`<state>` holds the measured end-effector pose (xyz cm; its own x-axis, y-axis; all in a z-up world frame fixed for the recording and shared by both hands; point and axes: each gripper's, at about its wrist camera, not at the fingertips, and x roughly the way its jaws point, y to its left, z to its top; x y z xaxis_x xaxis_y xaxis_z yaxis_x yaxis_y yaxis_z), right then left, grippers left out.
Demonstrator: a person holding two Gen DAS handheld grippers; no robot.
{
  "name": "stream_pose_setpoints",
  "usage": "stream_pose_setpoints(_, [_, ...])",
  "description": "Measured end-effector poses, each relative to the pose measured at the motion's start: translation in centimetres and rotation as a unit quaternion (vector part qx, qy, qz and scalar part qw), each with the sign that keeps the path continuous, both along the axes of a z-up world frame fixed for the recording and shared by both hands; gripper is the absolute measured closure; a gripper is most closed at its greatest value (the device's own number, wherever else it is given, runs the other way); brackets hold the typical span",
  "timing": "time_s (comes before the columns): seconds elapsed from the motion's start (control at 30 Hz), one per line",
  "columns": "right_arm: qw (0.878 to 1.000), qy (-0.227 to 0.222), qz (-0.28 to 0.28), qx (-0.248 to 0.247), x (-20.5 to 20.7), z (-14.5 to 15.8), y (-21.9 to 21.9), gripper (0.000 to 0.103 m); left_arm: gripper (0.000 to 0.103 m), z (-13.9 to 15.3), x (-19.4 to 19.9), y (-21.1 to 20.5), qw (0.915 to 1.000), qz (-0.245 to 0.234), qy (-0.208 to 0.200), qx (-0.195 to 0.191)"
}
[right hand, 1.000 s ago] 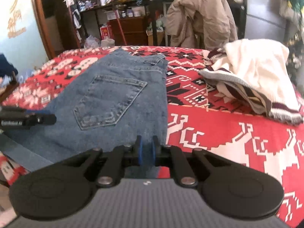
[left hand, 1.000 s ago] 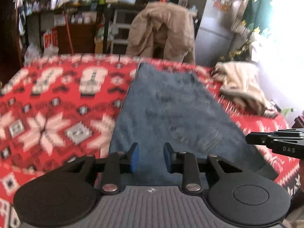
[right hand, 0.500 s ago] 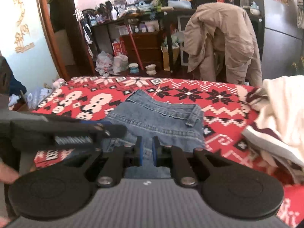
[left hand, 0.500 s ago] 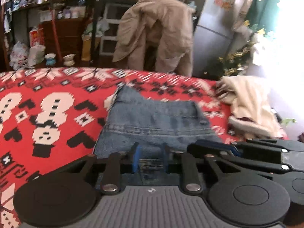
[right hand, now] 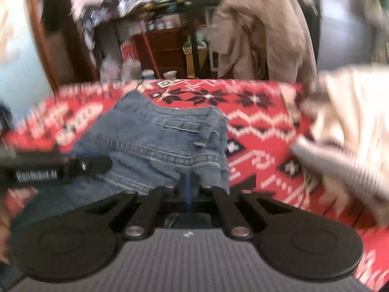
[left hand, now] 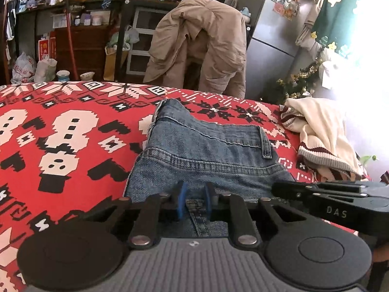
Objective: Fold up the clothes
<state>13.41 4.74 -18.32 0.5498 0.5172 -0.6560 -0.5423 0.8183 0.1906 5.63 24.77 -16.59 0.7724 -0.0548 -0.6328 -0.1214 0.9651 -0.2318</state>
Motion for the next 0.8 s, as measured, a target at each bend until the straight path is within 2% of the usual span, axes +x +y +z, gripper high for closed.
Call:
stream_pose_setpoints(0.23, [1.000,0.008,-0.006,-0.029,-0.3,1.1,-1.3,0.103,0.085,0.8,-0.3,0.8,0.9991,0.003,0.031,-0.029])
stream_pose_setpoints(0.33, [0.999,0.013,-0.009,-0.039,-1.7,1.3,-2.6,0.103,0.085,0.9,-2.3,0.7,0.9982,0.001,0.045,-0.040])
stream_pose_setpoints(0.4, [0.999,0.010,-0.012,-0.052,-3.0,1.3,-3.5,0.095,0.086,0.9,-3.7,0.7,0.9973,0.000,0.055,-0.048])
stream_pose_setpoints(0.47, [0.998,0.000,-0.013,-0.064,-4.5,1.4,-4.4,0.094,0.085,0.9,-5.5,0.3,0.9967,-0.002,0.063,-0.052])
stream_pose_setpoints(0.6, [0.998,-0.020,-0.007,-0.053,-7.2,2.2,-5.6,0.094,0.084,0.6,-8.6,-1.4,0.9972,-0.008,0.065,-0.035])
stream_pose_setpoints(0.67, [0.999,-0.018,0.010,-0.044,-8.0,2.5,-5.3,0.094,0.077,0.7,-9.7,-2.2,0.9973,-0.011,0.067,-0.028])
stream_pose_setpoints(0.8, [0.997,-0.017,0.022,-0.075,-9.5,1.9,-5.2,0.094,0.073,0.8,-11.8,-4.0,0.9973,-0.022,0.069,-0.011])
